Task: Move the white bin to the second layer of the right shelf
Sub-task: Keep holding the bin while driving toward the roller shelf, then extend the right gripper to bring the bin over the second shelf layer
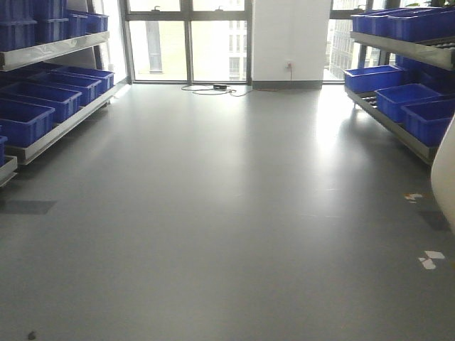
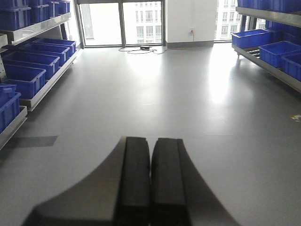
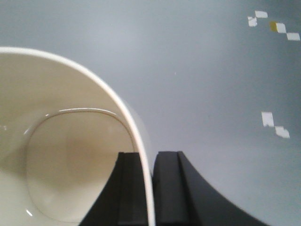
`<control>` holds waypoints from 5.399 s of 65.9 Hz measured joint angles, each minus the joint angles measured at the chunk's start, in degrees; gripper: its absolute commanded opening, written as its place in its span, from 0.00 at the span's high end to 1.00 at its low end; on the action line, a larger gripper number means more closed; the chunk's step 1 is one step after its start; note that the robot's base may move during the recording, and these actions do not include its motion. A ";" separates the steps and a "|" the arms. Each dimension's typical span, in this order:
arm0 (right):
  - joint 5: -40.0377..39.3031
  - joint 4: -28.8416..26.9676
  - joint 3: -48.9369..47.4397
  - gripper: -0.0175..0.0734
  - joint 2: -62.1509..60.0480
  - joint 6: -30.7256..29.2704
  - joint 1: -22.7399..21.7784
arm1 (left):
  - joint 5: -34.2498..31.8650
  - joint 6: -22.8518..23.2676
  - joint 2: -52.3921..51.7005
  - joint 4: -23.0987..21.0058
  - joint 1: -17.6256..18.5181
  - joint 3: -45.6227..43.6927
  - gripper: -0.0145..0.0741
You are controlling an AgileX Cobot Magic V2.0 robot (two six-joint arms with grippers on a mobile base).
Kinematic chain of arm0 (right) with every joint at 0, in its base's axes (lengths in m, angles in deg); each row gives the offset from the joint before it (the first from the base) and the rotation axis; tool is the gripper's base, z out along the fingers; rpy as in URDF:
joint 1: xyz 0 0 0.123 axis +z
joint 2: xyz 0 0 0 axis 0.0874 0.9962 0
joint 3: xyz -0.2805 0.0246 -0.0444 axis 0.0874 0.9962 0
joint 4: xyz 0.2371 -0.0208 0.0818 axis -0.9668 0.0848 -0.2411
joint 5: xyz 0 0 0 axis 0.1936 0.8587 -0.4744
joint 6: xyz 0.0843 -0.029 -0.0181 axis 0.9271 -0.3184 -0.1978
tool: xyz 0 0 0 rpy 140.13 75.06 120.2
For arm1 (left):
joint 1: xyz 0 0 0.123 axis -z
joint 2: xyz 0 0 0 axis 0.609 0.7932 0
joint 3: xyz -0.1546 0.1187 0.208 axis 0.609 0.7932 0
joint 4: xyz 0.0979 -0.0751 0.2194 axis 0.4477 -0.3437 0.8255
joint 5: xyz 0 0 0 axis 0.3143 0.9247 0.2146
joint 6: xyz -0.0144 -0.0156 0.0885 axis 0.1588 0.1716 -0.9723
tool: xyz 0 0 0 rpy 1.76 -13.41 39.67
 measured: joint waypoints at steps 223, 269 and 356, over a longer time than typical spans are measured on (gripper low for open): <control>0.21 -0.10 0.00 0.76 0.00 0.00 0.00 | 0.00 0.00 0.00 0.00 0.00 0.00 0.74; 0.21 -0.10 0.00 0.76 0.00 0.00 0.00 | 0.00 0.00 0.00 0.00 0.00 0.00 0.74; 0.21 -0.10 0.00 0.76 0.00 0.00 0.00 | 0.00 0.00 0.00 0.00 0.00 0.00 0.74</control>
